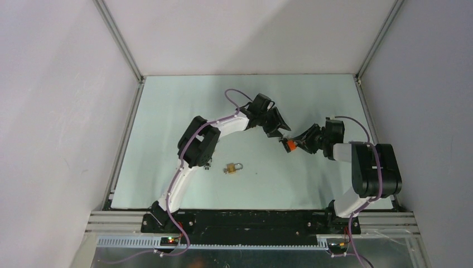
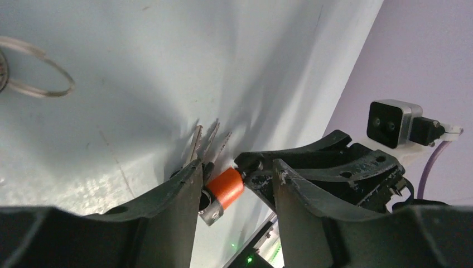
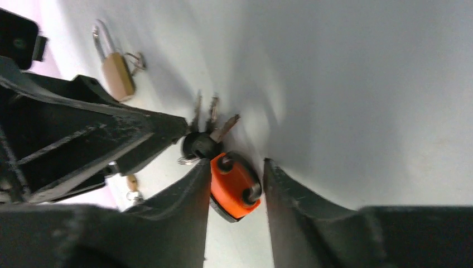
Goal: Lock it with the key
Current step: Place the lock at the center of the board, then pick up the lock from the center of the board.
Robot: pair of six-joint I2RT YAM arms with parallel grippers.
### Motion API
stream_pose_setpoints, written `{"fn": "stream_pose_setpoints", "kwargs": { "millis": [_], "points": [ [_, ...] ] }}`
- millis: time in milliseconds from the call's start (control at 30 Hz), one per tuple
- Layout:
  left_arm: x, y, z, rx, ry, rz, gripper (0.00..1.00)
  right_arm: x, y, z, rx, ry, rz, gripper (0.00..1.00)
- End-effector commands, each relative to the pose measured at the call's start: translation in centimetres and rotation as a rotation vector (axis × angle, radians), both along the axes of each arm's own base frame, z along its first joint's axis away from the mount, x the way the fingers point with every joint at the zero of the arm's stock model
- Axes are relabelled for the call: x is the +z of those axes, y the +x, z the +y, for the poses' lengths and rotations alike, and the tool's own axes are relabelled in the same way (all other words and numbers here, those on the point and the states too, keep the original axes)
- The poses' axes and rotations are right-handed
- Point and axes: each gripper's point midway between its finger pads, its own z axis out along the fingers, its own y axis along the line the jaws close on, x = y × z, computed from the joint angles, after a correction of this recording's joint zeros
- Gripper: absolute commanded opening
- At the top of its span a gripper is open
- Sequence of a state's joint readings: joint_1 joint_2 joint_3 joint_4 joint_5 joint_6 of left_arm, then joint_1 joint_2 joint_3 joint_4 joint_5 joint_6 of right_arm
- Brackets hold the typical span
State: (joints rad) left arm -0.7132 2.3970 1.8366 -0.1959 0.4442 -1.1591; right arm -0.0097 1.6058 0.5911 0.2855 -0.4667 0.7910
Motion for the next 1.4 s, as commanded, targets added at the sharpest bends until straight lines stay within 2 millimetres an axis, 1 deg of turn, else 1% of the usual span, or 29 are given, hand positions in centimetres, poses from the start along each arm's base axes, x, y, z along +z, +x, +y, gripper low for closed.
{"fn": "stream_pose_setpoints", "kwargs": {
  "millis": [0,33,67,133,200,267,300,333,367,400,433,467,500,533,567,600,633,767,800,833,867,900,933,967,1000,1033,1167,1267,1367],
  "points": [
    [3.9,1.2,1.8,0.061,0.028,-0.123,0.58,0.2,0.5,-1.7,-0.064,-0.108,0.006,0.51],
    [5.3,1.5,2.4,0.066,0.029,-0.163,0.59,0.8,0.4,-2.0,-0.066,-0.128,-0.007,0.6],
    [4.8,1.5,3.2,0.084,0.06,-0.175,0.61,0.9,0.5,-2.5,-0.081,-0.158,-0.016,0.64],
    [7.5,1.8,4.9,0.113,0.071,-0.246,0.64,1.8,0.5,-3.4,-0.11,-0.205,-0.038,0.74],
    [8.8,1.7,6.5,0.132,0.094,-0.298,0.66,3.4,0.5,-3.9,-0.127,-0.258,-0.077,0.84],
    [10.2,1.4,8.3,0.147,0.128,-0.362,0.69,4.4,0.2,-3.6,-0.115,-0.323,-0.107,0.87],
    [9.8,1.0,9.2,0.139,0.161,-0.383,0.7,4.8,0.0,-3.0,-0.096,-0.343,-0.115,0.88],
    [11.5,1.0,10.0,0.16,0.164,-0.426,0.73,5.3,-0.3,-3.2,-0.097,-0.38,-0.124,0.89],
    [10.9,0.7,11.0,0.158,0.203,-0.441,0.75,5.7,-0.5,-2.2,-0.069,-0.393,-0.137,0.89],
    [12.4,0.5,11.8,0.16,0.207,-0.485,0.75,6.0,-0.9,-1.9,-0.061,-0.421,-0.138,0.88],
    [11.4,0.1,13.0,0.174,0.254,-0.485,0.77,6.6,-1.1,-0.5,-0.029,-0.434,-0.157,0.88],
    [12.8,-0.2,14.1,0.191,0.268,-0.527,0.78,6.9,-1.4,-0.3,-0.034,-0.462,-0.161,0.87],
    [11.5,-0.6,15.8,0.219,0.329,-0.526,0.8,7.4,-1.7,1.3,-0.008,-0.479,-0.181,0.85],
    [13.0,-0.9,17.1,0.246,0.336,-0.563,0.81,7.4,-2.2,2.0,0.004,-0.487,-0.175,0.83],
    [13.1,-1.6,19.2,0.288,0.377,-0.581,0.83,8.0,-2.7,3.8,0.017,-0.48,-0.184,0.8],
    [13.2,-1.9,20.2,0.301,0.4,-0.594,0.84,7.8,-3.7,5.6,0.059,-0.474,-0.175,0.79],
    [13.7,-2.4,22.1,0.345,0.429,-0.616,0.86,8.3,-3.6,6.5,0.031,-0.442,-0.165,0.77],
    [15.0,-4.5,27.5,0.442,0.521,-0.686,0.94,8.8,-5.4,11.9,0.009,-0.305,-0.106,0.74],
    [14.3,-5.0,28.9,0.464,0.565,-0.685,0.98,9.1,-6.0,13.5,0.026,-0.277,-0.106,0.75],
    [15.7,-5.6,29.8,0.488,0.556,-0.718,0.99,8.7,-6.1,14.5,-0.004,-0.242,-0.073,0.76],
    [15.1,-6.1,30.8,0.498,0.589,-0.716,0.99,9.3,-6.6,16.1,0.01,-0.215,-0.07,0.76],
    [16.2,-6.7,31.6,0.52,0.579,-0.742,0.99,8.3,-6.8,16.8,-0.015,-0.203,-0.023,0.77],
    [15.8,-7.2,32.4,0.53,0.607,-0.738,1.0,8.8,-7.2,18.3,-0.004,-0.18,-0.015,0.78],
    [16.5,-7.8,33.1,0.545,0.6,-0.753,1.0,7.3,-8.0,19.3,-0.011,-0.177,0.048,0.78],
    [16.2,-8.2,33.8,0.557,0.617,-0.753,1.0,7.6,-7.9,20.4,-0.017,-0.156,0.064,0.78],
    [16.7,-8.8,34.4,0.572,0.61,-0.765,1.0,6.0,-8.9,21.2,-0.019,-0.166,0.134,0.78],
    [16.7,-10.4,36.4,0.612,0.618,-0.783,1.0,5.0,-10.1,24.9,-0.012,-0.117,0.265,0.77],
    [16.6,-11.3,37.6,0.636,0.628,-0.794,1.0,4.0,-10.7,26.6,-0.034,-0.08,0.349,0.76],
    [16.5,-11.8,38.6,0.652,0.654,-0.8,1.0,3.4,-11.1,27.0,-0.077,-0.092,0.438,0.74]
  ]
}}
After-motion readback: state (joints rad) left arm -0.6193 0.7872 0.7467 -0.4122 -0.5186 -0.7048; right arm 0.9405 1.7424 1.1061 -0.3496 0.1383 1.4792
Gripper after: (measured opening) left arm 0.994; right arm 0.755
